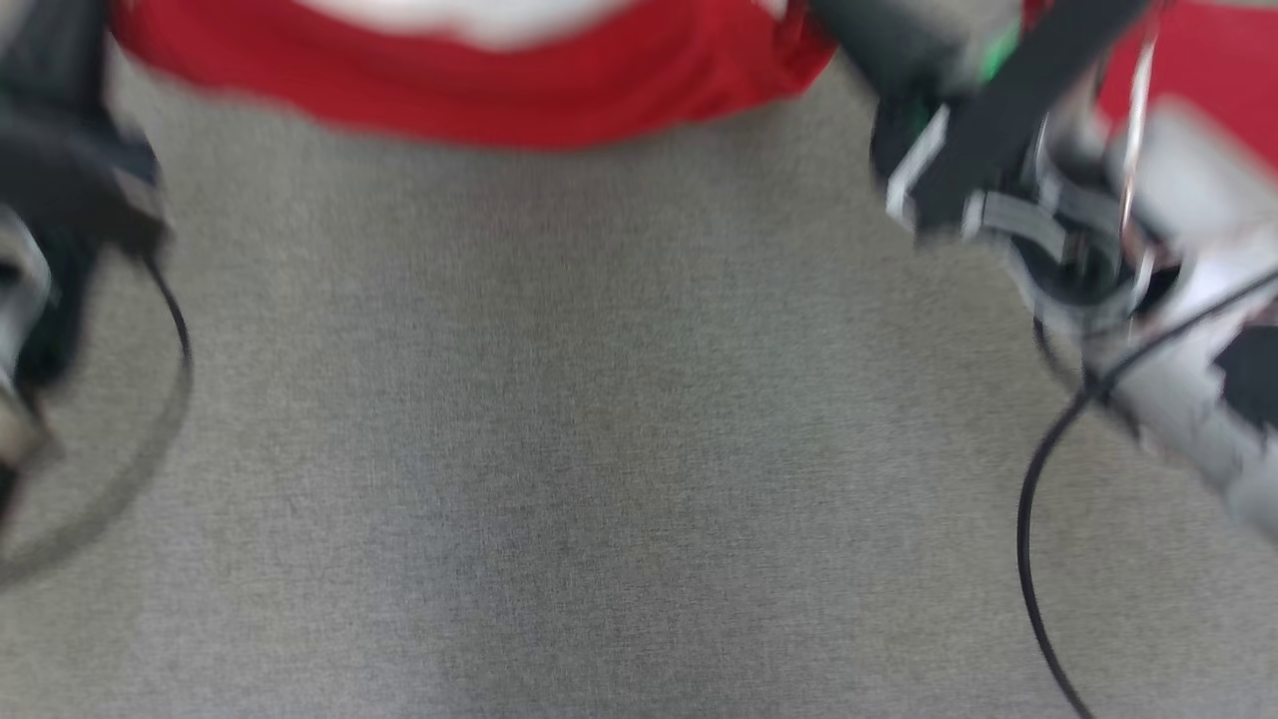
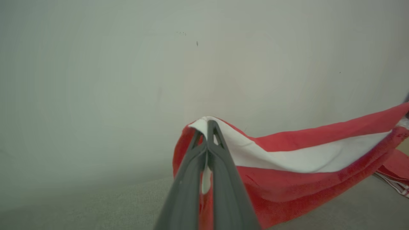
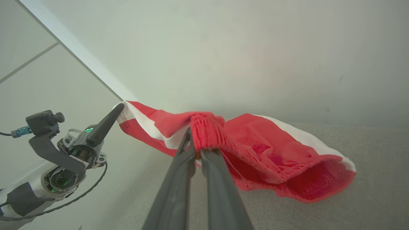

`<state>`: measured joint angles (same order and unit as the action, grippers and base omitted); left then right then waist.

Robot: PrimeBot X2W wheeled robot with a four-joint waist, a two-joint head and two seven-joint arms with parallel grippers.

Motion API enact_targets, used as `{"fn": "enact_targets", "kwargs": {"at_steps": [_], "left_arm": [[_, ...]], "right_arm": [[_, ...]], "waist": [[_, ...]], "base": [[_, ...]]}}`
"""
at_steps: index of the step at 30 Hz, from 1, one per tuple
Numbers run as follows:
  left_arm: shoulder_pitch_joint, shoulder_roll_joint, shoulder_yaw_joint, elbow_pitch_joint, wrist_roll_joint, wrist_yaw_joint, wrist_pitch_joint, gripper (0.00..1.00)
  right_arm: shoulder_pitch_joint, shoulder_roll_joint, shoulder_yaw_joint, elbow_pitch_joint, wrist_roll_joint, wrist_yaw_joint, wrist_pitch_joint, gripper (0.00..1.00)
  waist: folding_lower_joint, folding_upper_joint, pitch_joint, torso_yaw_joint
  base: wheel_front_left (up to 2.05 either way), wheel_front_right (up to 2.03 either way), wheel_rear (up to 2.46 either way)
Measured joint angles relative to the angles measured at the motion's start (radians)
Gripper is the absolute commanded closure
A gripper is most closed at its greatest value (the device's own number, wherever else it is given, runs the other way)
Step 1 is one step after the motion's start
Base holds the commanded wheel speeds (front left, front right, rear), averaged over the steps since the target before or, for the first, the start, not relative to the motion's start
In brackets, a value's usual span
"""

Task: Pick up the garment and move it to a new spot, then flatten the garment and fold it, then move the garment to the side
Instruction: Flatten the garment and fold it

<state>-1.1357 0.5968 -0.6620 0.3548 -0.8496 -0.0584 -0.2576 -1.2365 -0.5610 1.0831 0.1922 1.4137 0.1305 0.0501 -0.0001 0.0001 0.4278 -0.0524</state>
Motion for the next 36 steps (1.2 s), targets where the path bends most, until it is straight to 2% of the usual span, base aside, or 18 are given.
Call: {"fn": "enact_targets", "kwargs": {"at_steps": [9, 14, 18, 22, 28, 36], "left_arm": [[0.434, 0.032, 0.085, -0.293, -0.033, 0.117, -0.003, 1.00], [0.652, -0.007, 0.159, -0.378, -0.011, 0.135, -0.003, 1.00], [0.806, -0.058, 0.203, -0.392, 0.038, 0.120, -0.004, 1.00], [0.900, -0.102, 0.239, -0.381, 0.081, 0.104, -0.003, 1.00], [1.062, -0.216, 0.314, -0.363, 0.184, 0.058, -0.004, 1.00], [1.205, -0.315, 0.386, -0.352, 0.278, 0.030, -0.004, 1.00]], "right_arm": [[0.258, -0.123, 0.101, -0.176, 0.083, 0.000, -0.080, 1.00], [0.369, -0.165, 0.151, -0.218, 0.066, 0.000, -0.124, 1.00], [0.453, -0.187, 0.182, -0.233, 0.000, 0.000, -0.135, 1.00], [0.522, -0.190, 0.191, -0.239, -0.003, 0.000, -0.163, 1.00], [0.651, -0.209, 0.194, -0.223, -0.008, 0.000, -0.228, 1.00], [0.779, -0.235, 0.198, -0.219, -0.006, 0.000, -0.208, 1.00]], "waist": [[-0.0003, -0.0001, -0.101, -0.009], [-0.0003, -0.0001, -0.149, -0.010], [-0.0002, -0.0002, -0.186, -0.009], [-0.0002, -0.0002, -0.213, -0.006], [-0.0001, -0.0002, -0.274, 0.007], [-0.0001, -0.0002, -0.335, 0.021]], "base": [[0.00, 0.00, 0.00], [0.00, 0.00, 0.00], [0.00, 0.00, 0.00], [0.00, 0.00, 0.00], [0.00, 0.00, 0.00], [0.00, 0.00, 0.00]]}}
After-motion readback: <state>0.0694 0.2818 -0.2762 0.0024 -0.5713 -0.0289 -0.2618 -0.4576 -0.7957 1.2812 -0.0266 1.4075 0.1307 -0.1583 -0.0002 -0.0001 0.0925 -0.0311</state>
